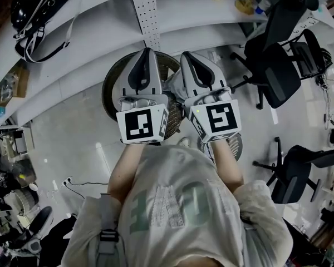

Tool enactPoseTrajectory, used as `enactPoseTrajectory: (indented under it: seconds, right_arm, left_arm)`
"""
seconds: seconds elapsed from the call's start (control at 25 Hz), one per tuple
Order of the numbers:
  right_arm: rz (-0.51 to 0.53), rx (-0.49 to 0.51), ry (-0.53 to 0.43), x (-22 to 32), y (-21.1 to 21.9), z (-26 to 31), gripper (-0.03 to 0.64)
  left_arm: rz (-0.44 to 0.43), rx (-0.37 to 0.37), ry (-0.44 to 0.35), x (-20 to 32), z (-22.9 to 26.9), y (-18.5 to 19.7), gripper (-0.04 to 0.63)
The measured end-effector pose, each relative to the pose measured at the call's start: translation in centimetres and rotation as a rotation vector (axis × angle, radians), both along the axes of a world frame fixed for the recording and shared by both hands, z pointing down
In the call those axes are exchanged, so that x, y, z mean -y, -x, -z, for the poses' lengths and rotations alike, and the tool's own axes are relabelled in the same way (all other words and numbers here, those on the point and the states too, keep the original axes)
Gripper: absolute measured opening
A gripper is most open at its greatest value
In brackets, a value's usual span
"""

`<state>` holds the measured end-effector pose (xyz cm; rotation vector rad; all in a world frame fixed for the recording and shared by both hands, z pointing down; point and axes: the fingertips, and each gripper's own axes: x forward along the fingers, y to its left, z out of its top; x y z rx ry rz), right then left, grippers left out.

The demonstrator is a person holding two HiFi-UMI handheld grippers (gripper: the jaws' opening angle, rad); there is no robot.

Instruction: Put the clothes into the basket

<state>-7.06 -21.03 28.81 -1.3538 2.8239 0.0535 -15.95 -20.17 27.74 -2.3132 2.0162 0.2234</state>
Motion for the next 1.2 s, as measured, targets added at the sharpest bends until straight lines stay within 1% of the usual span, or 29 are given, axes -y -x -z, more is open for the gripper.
enactPoseTrajectory:
  seconds: [0.12,0.24,0.36,0.48,0.6,0.72,0.84,0.88,0.92,0.96,1.08,1.2]
  right_arm:
    - [-0.009,-0.008,0.022,0.3,-0.2,-0.7,0.021]
    - [0.007,-0.017,0.051,0.8,-0.5,-2.0,0.021]
    - [-0.004,-0.033,0.103,1.8,-1.4,-4.5,0.023]
    - [-0.03,-0.069,0.186,3.2,-2.5,-8.7,0.023]
    - [-0.051,-0.101,0.269,4.3,-3.7,-13.5,0.023]
    - [-0.06,-0.123,0.355,5.0,-4.6,-18.9,0.023]
    - [-0.045,-0.171,0.449,5.3,-5.2,-25.3,0.026]
    - [-0.039,-0.193,0.489,5.4,-5.2,-27.8,0.039]
    - [-0.037,-0.215,0.532,5.4,-5.1,-30.3,0.146]
    - [-0.041,-0.238,0.575,5.5,-5.1,-32.9,0.269]
    - [-0.083,-0.311,0.68,5.3,-5.1,-39.5,0.282]
    - [-0.131,-0.341,0.76,5.4,-5.3,-44.1,0.284]
  left_arm:
    - [-0.016,-0.003,0.016,0.2,-0.6,-0.4,0.017]
    - [-0.036,0.002,0.037,0.6,-1.4,-1.0,0.018]
    - [-0.063,0.016,0.073,1.0,-2.7,-1.7,0.018]
    - [-0.077,0.02,0.121,1.6,-4.7,-1.7,0.018]
    - [-0.078,-0.002,0.176,2.4,-7.7,-1.4,0.018]
    - [-0.082,0.009,0.234,3.0,-11.6,-1.7,0.018]
    - [-0.083,0.024,0.306,3.0,-16.4,-2.3,0.018]
    - [-0.078,0.017,0.33,2.9,-17.9,-2.5,0.018]
    - [-0.074,0.008,0.35,2.6,-19.2,-2.6,0.018]
    - [-0.071,0.003,0.37,2.4,-20.5,-2.7,0.018]
    - [-0.071,0.004,0.429,1.2,-24.0,-2.8,0.018]
    - [-0.063,0.018,0.456,0.3,-25.7,-2.3,0.018]
